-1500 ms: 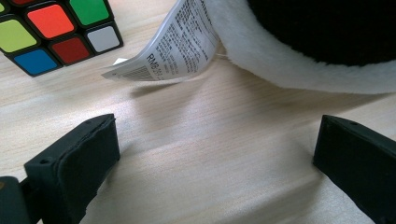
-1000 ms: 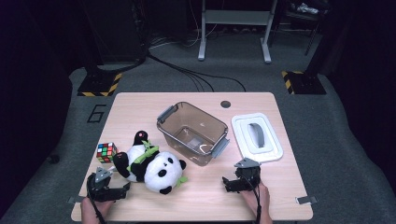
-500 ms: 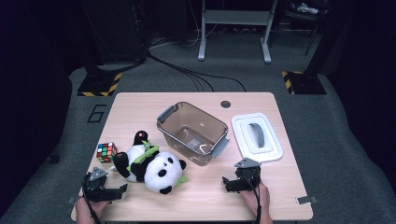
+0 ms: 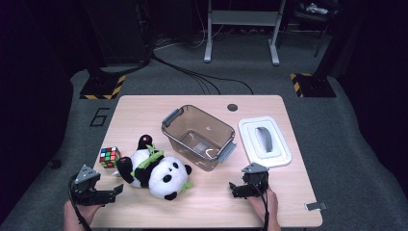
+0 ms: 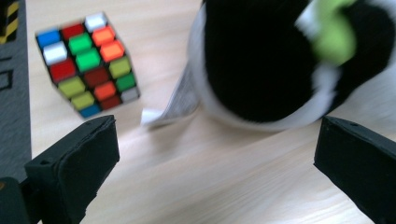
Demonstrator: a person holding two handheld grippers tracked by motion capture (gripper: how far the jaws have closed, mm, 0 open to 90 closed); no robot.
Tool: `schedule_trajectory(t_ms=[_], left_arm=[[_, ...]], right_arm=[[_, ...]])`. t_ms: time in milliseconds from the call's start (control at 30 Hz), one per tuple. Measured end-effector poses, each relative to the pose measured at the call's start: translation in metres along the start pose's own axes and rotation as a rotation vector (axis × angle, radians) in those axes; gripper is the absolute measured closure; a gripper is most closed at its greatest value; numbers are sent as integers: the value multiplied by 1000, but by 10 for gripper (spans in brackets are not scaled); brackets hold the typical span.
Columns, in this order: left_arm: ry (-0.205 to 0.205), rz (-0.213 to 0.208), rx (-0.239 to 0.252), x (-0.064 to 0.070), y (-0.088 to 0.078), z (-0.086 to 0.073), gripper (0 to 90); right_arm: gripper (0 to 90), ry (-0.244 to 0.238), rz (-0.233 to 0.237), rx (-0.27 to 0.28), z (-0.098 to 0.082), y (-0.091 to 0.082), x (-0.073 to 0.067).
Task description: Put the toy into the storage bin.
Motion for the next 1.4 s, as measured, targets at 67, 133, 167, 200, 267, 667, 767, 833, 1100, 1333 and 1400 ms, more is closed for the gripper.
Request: schedule_trajectory(t_ms=[67,133,167,200,267,667,767,833,1100,1333,1400], left_arm=[[19,4,14,4,-5,11,0],[37,0,29,8,-9,24,0],[45,-2,33,10,-10,28,0],[53,-5,38,12,-11,34,0],[73,-9,40,16,-10,43,0],[139,-77,34,51,13,77,0],[145,-95,15,58,24,80,0],[158,-100,6,62,31,83,0],[176,-114,-15,73,52,90,0],[192,-99,-39,78,63,87,62],[197,-96,-46,78,64,88,84]], right_arm=[[0,1,0,0,0,0,0],[0,1,0,0,0,0,0],[0,1,-1,1,0,0,0],[0,2,-1,1,0,0,0],[0,1,-1,0,0,0,0],[0,-9,1,-1,0,0,0],[0,1,-1,1,0,0,0],[0,-1,0,0,0,0,0],[0,-11,2,1,0,0,0],[0,-12,2,1,0,0,0],[0,-11,2,1,0,0,0]])
Point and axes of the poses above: each handheld gripper's, and its own axes: y roughly forward along the jaws, z roughly out of its top, x roughly to its right, the point moved 10 cm from there along y, roughly forward along the jaws, and after that the axes turned 1 degree about -z, right-handed, at the moved point
